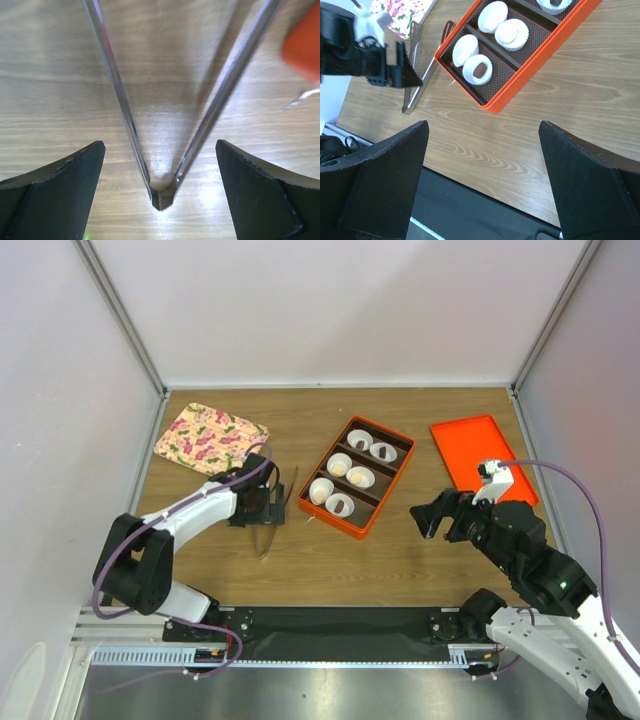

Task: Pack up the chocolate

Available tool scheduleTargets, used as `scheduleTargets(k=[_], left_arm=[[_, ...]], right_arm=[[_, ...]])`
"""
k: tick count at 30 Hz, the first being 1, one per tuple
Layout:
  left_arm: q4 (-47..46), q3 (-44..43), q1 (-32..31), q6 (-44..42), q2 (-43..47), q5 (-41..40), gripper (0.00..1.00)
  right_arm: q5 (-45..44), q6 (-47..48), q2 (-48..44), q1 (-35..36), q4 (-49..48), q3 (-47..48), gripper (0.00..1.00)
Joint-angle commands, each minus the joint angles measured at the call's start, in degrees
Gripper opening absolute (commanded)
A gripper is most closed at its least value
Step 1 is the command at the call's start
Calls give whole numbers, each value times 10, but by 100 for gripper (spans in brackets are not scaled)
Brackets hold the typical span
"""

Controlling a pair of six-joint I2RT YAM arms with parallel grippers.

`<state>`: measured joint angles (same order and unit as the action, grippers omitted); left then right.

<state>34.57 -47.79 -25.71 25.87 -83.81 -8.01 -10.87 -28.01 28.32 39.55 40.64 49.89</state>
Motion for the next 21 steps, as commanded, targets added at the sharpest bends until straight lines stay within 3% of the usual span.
scheduleTargets(k=[1, 6, 14, 17, 21], left_arm=[[40, -53, -2, 11, 41, -24, 100], [89, -130, 0, 7, 66, -66, 100], [127, -299, 42, -24, 35, -105, 94], [99, -312, 42, -49, 53, -62, 95], [35, -282, 37, -63, 104, 62, 96]], right_arm=[[2, 1, 11, -1, -1, 18, 98], [8, -1, 36, -1, -8, 28, 98], [5, -7, 63, -1, -30, 27, 98], [-13, -12, 79, -2, -30, 28, 98], [-38, 1, 122, -7, -29, 47, 97]])
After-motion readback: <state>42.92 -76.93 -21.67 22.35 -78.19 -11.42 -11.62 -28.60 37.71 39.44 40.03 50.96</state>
